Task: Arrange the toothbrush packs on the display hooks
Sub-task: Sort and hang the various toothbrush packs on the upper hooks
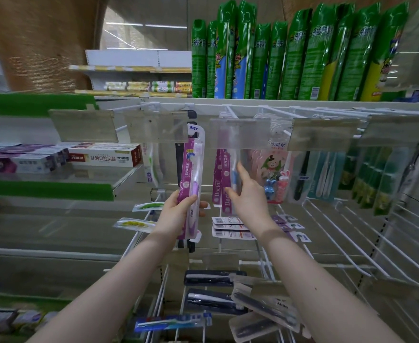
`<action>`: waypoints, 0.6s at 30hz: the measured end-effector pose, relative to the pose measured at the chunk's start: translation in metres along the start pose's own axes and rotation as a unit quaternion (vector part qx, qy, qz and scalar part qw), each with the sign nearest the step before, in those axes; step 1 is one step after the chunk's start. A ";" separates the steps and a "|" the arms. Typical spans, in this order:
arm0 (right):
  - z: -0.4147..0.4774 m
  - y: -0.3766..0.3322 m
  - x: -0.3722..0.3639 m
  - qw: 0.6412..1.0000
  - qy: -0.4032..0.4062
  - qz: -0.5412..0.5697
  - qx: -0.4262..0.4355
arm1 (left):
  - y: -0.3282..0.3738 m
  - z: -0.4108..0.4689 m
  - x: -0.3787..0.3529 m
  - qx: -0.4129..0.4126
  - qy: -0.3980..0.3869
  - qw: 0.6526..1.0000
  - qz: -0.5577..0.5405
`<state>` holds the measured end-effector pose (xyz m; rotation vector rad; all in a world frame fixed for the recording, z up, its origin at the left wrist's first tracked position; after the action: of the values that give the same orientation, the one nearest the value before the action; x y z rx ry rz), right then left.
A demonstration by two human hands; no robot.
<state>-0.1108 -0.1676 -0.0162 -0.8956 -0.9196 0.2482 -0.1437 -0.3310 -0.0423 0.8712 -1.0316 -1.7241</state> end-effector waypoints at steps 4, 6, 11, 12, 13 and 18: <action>-0.018 0.002 0.004 0.999 -0.032 0.022 -0.008 | 0.001 -0.006 -0.004 0.007 0.018 1.000 -0.008; -0.028 0.002 0.007 0.998 -0.049 0.039 -0.017 | -0.002 -0.008 -0.006 0.013 0.025 1.000 -0.011; -0.052 0.001 0.004 0.984 -0.117 0.131 -0.020 | -0.003 -0.018 -0.016 -0.003 0.017 1.000 0.014; -0.056 0.002 0.003 0.981 -0.123 0.147 -0.019 | -0.002 -0.022 -0.019 -0.011 0.015 1.000 0.020; -0.057 0.004 0.001 0.979 -0.124 0.157 -0.021 | -0.003 -0.024 -0.022 -0.017 0.011 0.999 0.027; -0.065 0.014 0.002 0.965 -0.130 0.216 -0.067 | -0.006 -0.032 -0.033 0.000 -0.008 0.999 0.040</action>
<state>-0.0567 -0.1936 -0.0442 -1.2068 -0.9820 0.6983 -0.1069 -0.3075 -0.0570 0.8053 -1.0628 -1.6662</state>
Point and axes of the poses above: each hand's wrist, its own z-axis towards the middle knuckle, its own x-axis out of the back of the hand, y = z × x, the point moved 3 cm from there along z, towards the middle knuckle, and after that the axes turned 14 degrees about -x, right-handed, at the moved point
